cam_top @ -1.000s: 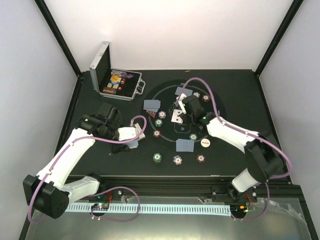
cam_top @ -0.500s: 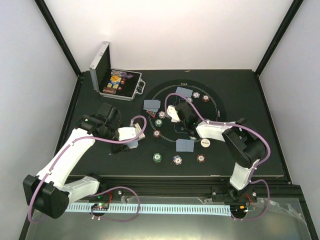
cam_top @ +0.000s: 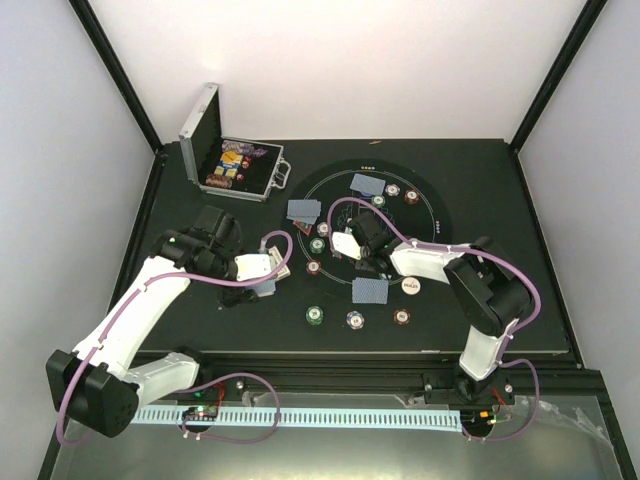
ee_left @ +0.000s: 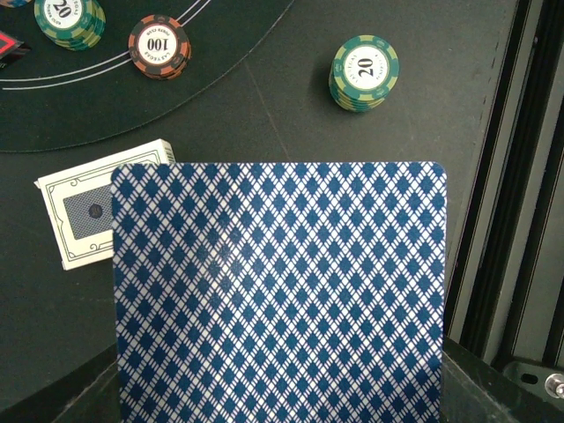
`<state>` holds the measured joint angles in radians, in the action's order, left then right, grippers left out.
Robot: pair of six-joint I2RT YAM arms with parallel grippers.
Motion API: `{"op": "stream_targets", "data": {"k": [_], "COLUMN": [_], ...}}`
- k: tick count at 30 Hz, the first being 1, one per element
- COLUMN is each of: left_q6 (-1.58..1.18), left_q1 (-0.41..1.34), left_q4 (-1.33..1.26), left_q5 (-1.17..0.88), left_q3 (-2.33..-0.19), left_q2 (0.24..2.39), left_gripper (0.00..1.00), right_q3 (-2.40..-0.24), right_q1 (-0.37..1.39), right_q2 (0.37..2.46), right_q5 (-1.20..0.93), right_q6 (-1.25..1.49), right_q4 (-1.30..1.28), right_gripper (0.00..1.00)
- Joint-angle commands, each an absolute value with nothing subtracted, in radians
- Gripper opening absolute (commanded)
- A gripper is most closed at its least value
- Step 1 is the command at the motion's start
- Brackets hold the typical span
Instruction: Distribute texas hold em gaming equipment
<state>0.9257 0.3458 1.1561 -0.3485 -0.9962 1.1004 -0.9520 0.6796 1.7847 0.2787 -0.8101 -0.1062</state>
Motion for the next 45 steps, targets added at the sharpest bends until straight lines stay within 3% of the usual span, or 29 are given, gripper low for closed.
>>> {"op": "stream_targets", "data": {"k": [1, 2, 6, 7, 8, 15, 24, 32, 45], "left_q6": [0.945, 0.946, 0.946, 0.945, 0.945, 0.949, 0.946, 0.943, 0.949], "left_q1": [0.336, 0.336, 0.336, 0.336, 0.336, 0.334, 0.333, 0.333, 0.327], "left_q4": [1.183, 1.185, 1.187, 1.187, 1.187, 1.186, 1.184, 1.180, 1.188], "left_q5": [-0.341, -0.340, -0.342, -0.344, -0.345, -0.338, -0.350, -0.349, -0.335], "left_q3": [-1.033, -1.036, -1.040, -1.040, -1.040, -1.029, -1.032, -1.029, -1.032], "left_q2": [1.093, 1.093, 1.097, 1.097, 1.098, 1.087, 1.092, 1.098, 1.093], "left_gripper": [0.02, 0.02, 0.01, 0.02, 0.01, 0.02, 0.01, 0.02, 0.02], "right_q3": [-0.984, -0.990, -1.009, -1.014, -1.023, -1.113, -1.065, -1.026, -1.143], "right_q1": [0.684, 0.684, 0.681, 0.679, 0.677, 0.661, 0.662, 0.661, 0.638], "right_q2": [1.742, 1.737, 1.731, 1.737, 1.748, 1.785, 1.756, 1.815, 1.975], "right_q5": [0.275, 0.282, 0.288, 0.287, 0.290, 0.269, 0.168, 0.203, 0.293], "right_q6": [-0.803, -0.801, -0.777, -0.771, -0.765, -0.642, -0.595, -0.595, -0.587], "right_q4": [-0.171, -0.189, -0.243, -0.257, -0.271, -0.297, -0.285, -0.255, -0.233], "right_gripper": [0.24, 0.31, 0.34, 0.46, 0.47, 0.45, 0.48, 0.48, 0.48]}}
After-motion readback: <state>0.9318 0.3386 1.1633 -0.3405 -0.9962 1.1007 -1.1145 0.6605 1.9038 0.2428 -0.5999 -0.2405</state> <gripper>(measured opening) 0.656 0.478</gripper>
